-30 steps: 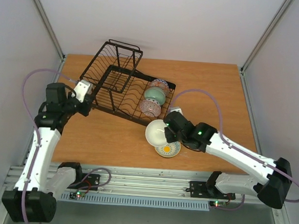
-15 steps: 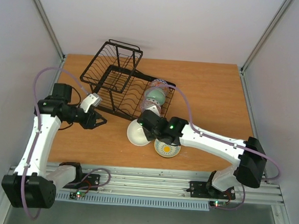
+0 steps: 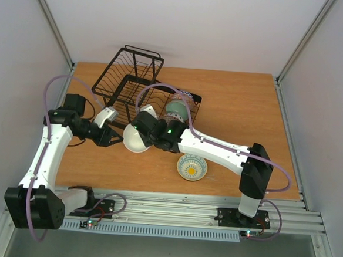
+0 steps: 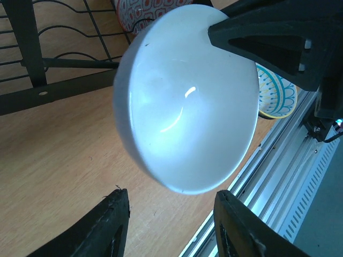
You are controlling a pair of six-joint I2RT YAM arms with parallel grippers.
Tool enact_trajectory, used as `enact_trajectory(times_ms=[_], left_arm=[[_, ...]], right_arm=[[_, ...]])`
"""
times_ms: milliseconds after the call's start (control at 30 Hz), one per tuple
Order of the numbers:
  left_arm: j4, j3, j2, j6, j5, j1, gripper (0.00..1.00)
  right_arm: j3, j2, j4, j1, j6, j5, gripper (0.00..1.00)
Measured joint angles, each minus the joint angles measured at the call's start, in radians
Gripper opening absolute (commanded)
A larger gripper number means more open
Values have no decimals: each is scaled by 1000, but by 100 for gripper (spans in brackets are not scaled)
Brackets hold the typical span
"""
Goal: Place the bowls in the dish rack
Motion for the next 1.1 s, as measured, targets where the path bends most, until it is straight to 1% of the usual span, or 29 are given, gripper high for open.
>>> enact_trajectory(times_ms=[200, 367, 600, 1033, 1067, 1100], left_arm=[[8, -6, 3, 0, 0, 0, 42], [12, -9, 14, -5, -5, 0, 38], [25, -16, 18, -21, -10, -2, 38], [86, -31, 31, -47, -17, -17, 42], [87, -32, 31, -48, -18, -18, 39], [89, -34, 31, -50, -21, -18, 30]], right_arm=[[77, 36, 0, 24, -26, -1, 1], [95, 39, -18, 41, -43, 19, 1], [97, 39, -28, 63, -53, 45, 1], [97, 39, -11, 103, -78, 51, 1], [97, 39, -7, 104, -80, 51, 1], [97, 39, -5, 104, -82, 51, 1]])
